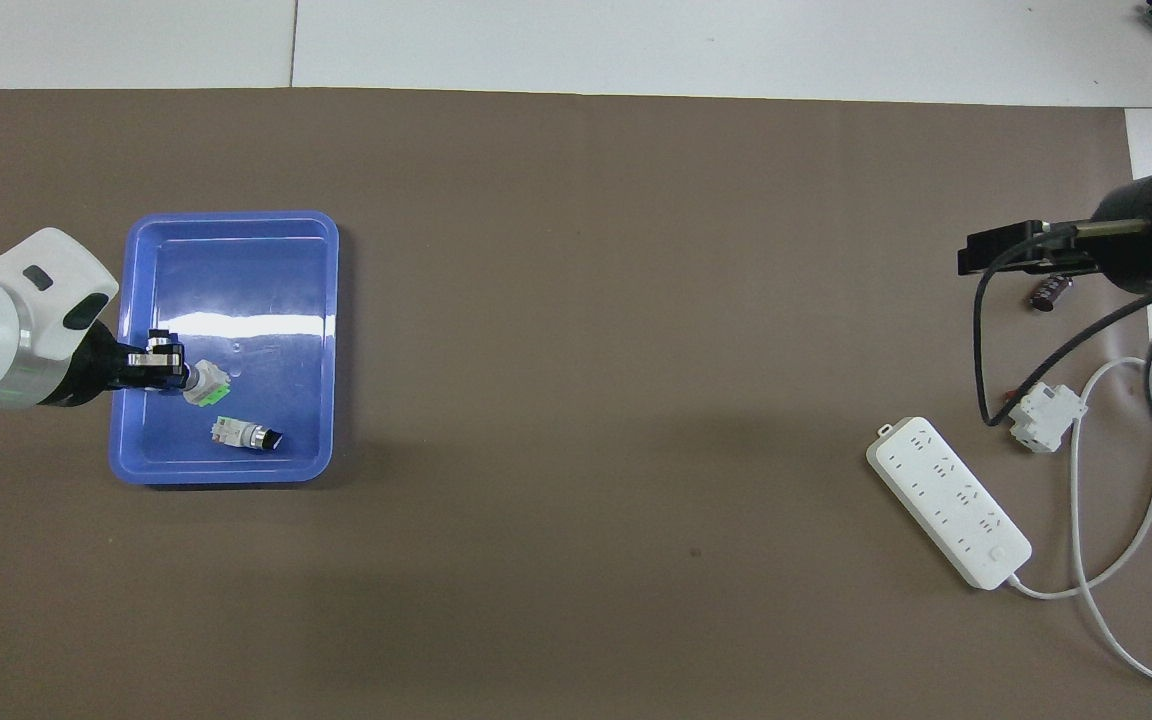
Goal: Turn and place switch with both arms
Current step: 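Lower the switch into the blue tray and open the left gripper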
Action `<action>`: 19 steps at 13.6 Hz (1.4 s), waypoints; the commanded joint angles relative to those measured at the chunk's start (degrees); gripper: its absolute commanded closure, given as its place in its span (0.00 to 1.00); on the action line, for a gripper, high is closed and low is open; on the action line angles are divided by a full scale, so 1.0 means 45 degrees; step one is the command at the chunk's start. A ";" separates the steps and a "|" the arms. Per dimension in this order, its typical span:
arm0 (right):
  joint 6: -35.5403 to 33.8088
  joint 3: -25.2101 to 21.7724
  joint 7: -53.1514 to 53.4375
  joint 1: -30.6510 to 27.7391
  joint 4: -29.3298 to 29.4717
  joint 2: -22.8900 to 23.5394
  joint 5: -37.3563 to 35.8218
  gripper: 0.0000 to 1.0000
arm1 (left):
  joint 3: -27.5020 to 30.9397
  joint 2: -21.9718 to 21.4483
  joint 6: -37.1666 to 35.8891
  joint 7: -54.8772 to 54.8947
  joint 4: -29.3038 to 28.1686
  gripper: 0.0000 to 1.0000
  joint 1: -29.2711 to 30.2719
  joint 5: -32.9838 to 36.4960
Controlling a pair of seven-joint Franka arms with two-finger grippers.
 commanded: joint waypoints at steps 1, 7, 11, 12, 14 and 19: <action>-0.0670 -0.0497 0.0716 0.0281 -0.0119 -0.0473 -0.0441 0.00 | -0.0158 -0.0427 0.1430 -0.0016 -0.1562 1.00 0.0385 0.0278; -0.1589 -0.0206 0.2162 0.0731 0.0252 -0.0807 -0.1653 0.00 | -0.0138 0.0002 0.2862 0.0122 -0.1882 0.76 0.0697 0.0258; -0.1844 0.0146 0.2065 0.0575 0.0116 -0.0865 -0.1400 0.00 | -0.0138 0.0784 0.2296 0.0083 -0.0183 0.22 0.0795 0.0258; -0.1863 0.0146 0.2045 0.0652 0.0038 -0.0943 -0.1380 0.00 | -0.0138 0.0862 0.2121 0.0083 0.0110 0.21 0.0795 0.0258; -0.1844 0.0146 0.2084 0.0750 -0.0176 -0.1021 -0.1399 0.00 | -0.0138 0.1291 0.1090 0.0024 0.1279 0.21 0.0756 0.0258; -0.1746 0.0146 0.2162 0.0945 -0.0334 -0.1139 -0.1361 0.00 | -0.0158 0.1625 -0.2229 0.0024 0.3995 0.16 0.0522 0.0939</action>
